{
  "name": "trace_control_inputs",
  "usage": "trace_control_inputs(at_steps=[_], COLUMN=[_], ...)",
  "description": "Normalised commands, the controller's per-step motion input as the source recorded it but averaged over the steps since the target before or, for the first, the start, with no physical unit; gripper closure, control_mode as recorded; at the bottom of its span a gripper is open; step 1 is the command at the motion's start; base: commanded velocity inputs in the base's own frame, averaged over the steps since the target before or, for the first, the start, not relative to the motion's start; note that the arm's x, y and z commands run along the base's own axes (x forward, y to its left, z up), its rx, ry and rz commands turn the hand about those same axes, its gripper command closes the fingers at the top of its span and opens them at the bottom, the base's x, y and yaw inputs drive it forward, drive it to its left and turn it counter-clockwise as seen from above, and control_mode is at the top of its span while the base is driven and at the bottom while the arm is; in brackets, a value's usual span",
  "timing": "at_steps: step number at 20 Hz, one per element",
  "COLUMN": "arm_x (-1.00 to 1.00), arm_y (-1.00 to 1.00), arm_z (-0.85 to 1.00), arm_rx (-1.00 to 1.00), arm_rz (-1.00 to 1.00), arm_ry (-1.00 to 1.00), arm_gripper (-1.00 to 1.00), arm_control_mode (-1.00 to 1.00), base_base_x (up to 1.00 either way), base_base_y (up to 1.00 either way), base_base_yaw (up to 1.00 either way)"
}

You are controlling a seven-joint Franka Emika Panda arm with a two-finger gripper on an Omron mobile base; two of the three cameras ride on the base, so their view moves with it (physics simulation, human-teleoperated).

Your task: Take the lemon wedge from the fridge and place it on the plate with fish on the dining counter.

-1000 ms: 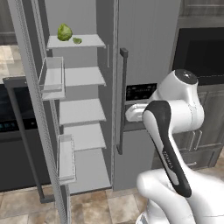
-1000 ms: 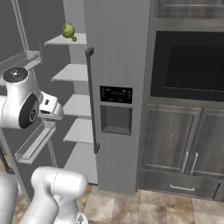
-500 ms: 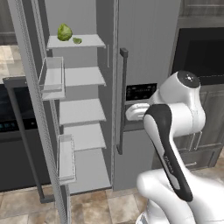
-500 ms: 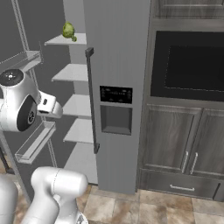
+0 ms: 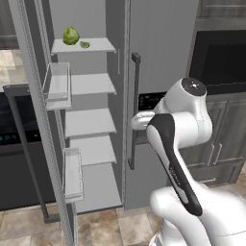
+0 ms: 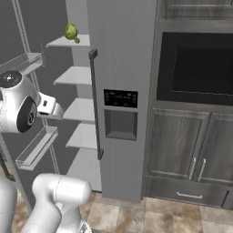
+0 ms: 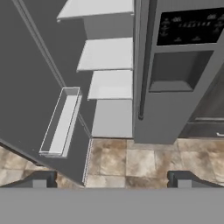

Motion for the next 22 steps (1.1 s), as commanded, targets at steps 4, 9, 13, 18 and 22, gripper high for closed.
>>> trace_control_inputs(at_steps=[4, 9, 13, 18, 22], arm_x=[0.31, 0.24, -0.01, -0.02, 0.00], arm_y=[0.16, 0.06, -0.20, -0.43, -0.13], arm_z=[0.05, 0.09, 0.02, 0.00, 0.00], arm_rx=[-0.01, 0.00, 0.00, 0.00, 0.00], arm_rz=[-0.05, -0.04, 0.00, 0.00, 0.00], arm_ry=[0.00, 0.00, 0.00, -0.05, 0.00], arm_gripper=[-1.00, -1.00, -1.00, -1.00, -1.00], arm_control_mode=[-1.00, -1.00, -1.00, -1.00, -1.00], base_base_x=[0.00, 0.00, 0.00, 0.00, 0.00], base_base_y=[0.00, 0.00, 0.00, 0.00, 0.00], base_base_yaw=[0.00, 0.00, 0.00, 0.00, 0.00])
